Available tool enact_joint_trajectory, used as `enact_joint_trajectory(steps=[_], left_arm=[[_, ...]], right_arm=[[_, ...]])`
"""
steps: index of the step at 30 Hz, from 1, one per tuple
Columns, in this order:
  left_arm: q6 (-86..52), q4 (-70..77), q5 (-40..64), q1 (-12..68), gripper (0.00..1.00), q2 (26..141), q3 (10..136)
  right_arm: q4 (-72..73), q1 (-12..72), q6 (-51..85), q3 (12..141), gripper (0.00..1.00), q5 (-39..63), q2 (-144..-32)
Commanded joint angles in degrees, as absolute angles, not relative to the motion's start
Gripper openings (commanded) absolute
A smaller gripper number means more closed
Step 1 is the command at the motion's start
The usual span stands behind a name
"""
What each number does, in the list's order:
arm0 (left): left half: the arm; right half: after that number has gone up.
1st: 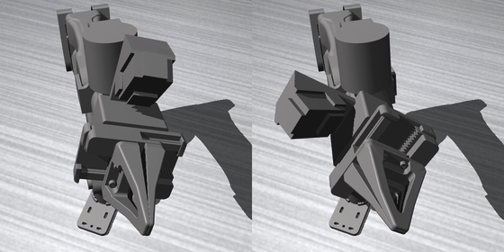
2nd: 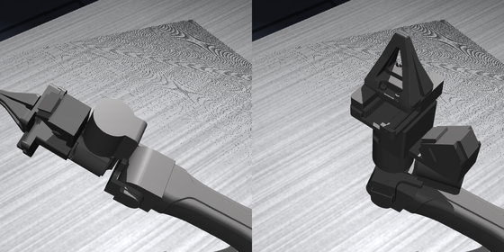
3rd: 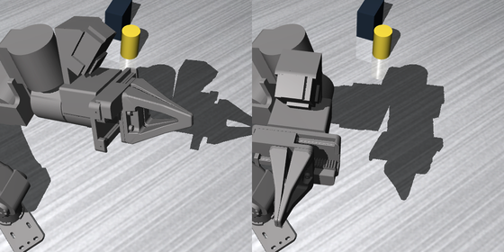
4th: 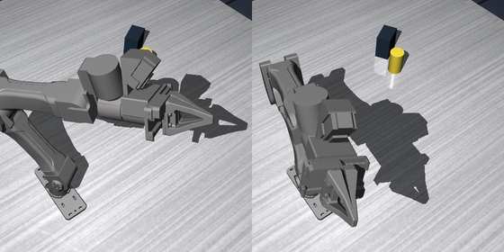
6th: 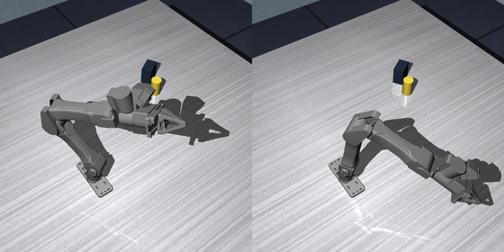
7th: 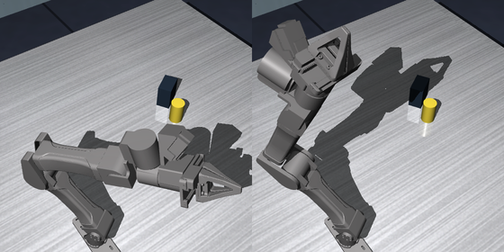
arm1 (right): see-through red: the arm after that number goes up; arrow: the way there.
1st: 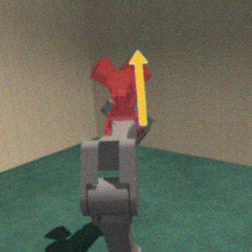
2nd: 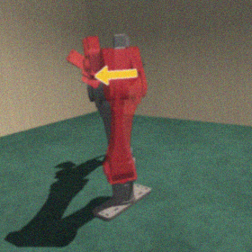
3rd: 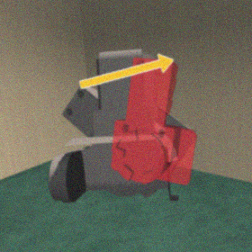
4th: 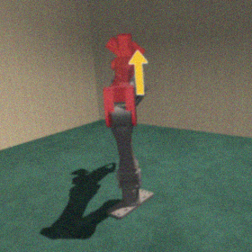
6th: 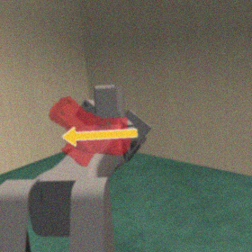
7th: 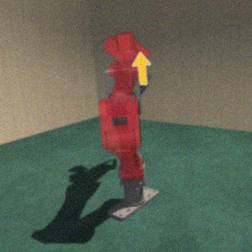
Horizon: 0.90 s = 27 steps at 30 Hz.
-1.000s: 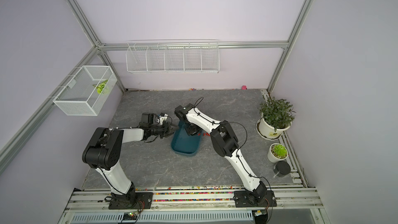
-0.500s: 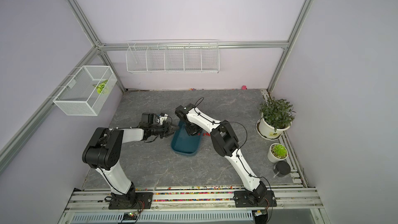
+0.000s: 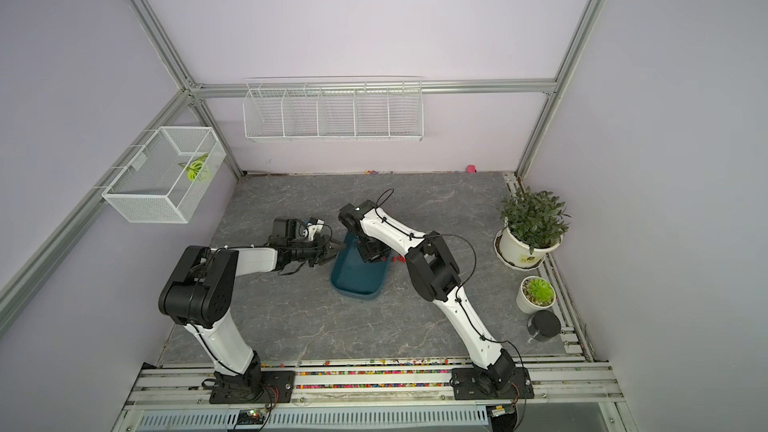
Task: Take the screw protection sleeves out of the storage box
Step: Pick up the screw protection sleeve from the storage box.
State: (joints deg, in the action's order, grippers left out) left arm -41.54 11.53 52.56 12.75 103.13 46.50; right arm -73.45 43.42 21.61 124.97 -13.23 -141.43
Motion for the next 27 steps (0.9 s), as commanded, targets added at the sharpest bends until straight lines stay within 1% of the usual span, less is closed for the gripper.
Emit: enact_joint_trajectory(steps=[1, 7, 17, 27], left_arm=[[-41.55, 11.60, 53.00, 12.42, 0.45, 102.44, 46.45], [-41.62, 11.51, 53.00, 12.50, 0.45, 102.42, 46.51], [-41.49, 11.34, 52.95, 12.45, 0.45, 102.47, 46.59], [-41.53, 11.43, 52.94, 12.48, 0.45, 102.48, 46.66]], right_arm=[[-74.14, 42.93, 21.71, 125.48, 0.23, -11.96, -143.68], [-74.23, 42.98, 21.71, 125.77, 0.20, -11.72, -143.88], [-73.91, 42.93, 21.41, 126.30, 0.07, -11.52, -144.14], [-71.60, 43.85, 20.13, 124.92, 0.00, -12.52, -141.56]])
